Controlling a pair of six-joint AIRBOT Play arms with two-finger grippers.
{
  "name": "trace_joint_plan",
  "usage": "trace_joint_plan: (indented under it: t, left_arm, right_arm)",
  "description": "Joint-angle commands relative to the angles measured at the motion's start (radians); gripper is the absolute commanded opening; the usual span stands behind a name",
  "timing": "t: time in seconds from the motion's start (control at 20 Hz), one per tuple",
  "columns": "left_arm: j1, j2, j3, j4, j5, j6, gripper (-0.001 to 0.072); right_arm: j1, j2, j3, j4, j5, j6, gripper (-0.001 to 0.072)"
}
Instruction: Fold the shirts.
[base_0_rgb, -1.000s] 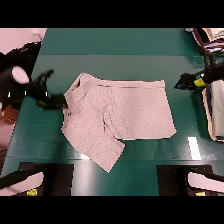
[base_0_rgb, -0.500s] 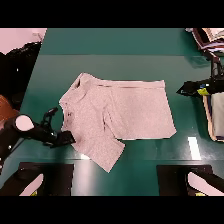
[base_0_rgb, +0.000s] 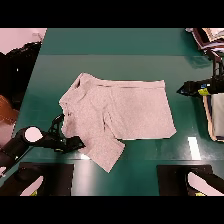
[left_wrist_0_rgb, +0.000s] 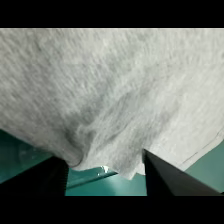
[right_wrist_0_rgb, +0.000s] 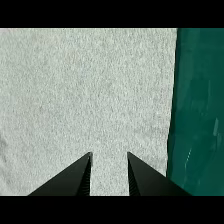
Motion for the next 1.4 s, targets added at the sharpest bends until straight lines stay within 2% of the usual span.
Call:
trace_joint_plan:
  t: [0.0,0.05,0.1,0.25,0.3,0.5,0.55,0.6,0.7,0.75,0.95,1.15,1.25,1.3,1.35]
  left_arm:
    - [-0.01,-0.001,-0.011,0.003,0.096,-0.038,0.0317]
    - [-0.01,-0.001,-0.011,0.003,0.111,-0.038,0.0126]
    - [-0.01,-0.001,-0.011,0.003,0.125,-0.038,0.0058]
    - [-0.009,-0.001,-0.01,0.004,0.136,-0.038,0.0054]
    - [-0.009,-0.001,-0.001,0.014,0.129,-0.038,0.0025]
    - [-0.009,-0.001,0.135,0.141,0.113,-0.038,0.0026]
    - [-0.009,-0.001,0.173,0.17,0.114,-0.038,0.0025]
    - [-0.009,-0.002,0.207,0.191,0.116,-0.038,0.0025]
    - [-0.009,-0.001,0.245,0.203,0.122,-0.038,0.0026]
    - [-0.009,-0.001,0.25,0.202,0.124,-0.038,0.0025]
    - [-0.009,-0.002,0.249,0.203,0.12,-0.038,0.0026]
    - [-0.009,-0.001,0.249,0.203,0.119,-0.038,0.0026]
    - [-0.009,-0.001,0.249,0.203,0.119,-0.037,0.0026]
    - [-0.009,-0.001,0.251,0.202,0.112,-0.036,0.0026]
    - [-0.009,0.0,0.255,0.203,0.093,-0.018,0.0026]
  right_arm:
    - [-0.001,0.001,0.0,0.0,0.029,0.0,0.0264]
    - [-0.001,0.001,0.0,-0.011,0.042,-0.002,0.0264]
    - [-0.001,0.001,0.0,-0.024,0.056,-0.007,0.0264]
    - [-0.014,0.001,-0.001,-0.06,0.116,-0.008,0.0264]
    - [-0.036,0.002,-0.008,-0.06,0.143,-0.013,0.0264]
    - [-0.168,0.002,-0.156,-0.059,0.21,-0.034,0.0266]
    - [-0.203,0.001,-0.217,-0.057,0.205,-0.044,0.0352]
    - [-0.237,-0.004,-0.282,-0.052,0.199,-0.049,0.0493]
    - [-0.282,-0.025,-0.396,-0.012,0.19,-0.064,0.0481]
    - [-0.292,-0.036,-0.447,0.024,0.179,-0.09,0.0433]
    - [-0.283,-0.067,-0.556,0.135,0.098,-0.124,0.0432]
    - [-0.223,-0.063,-0.562,0.127,0.055,-0.123,0.0422]
    - [-0.192,-0.059,-0.562,0.126,0.035,-0.124,0.0192]
    - [-0.177,-0.058,-0.562,0.127,0.026,-0.124,0.0049]
    - [-0.165,-0.057,-0.562,0.127,0.024,-0.135,0.0013]
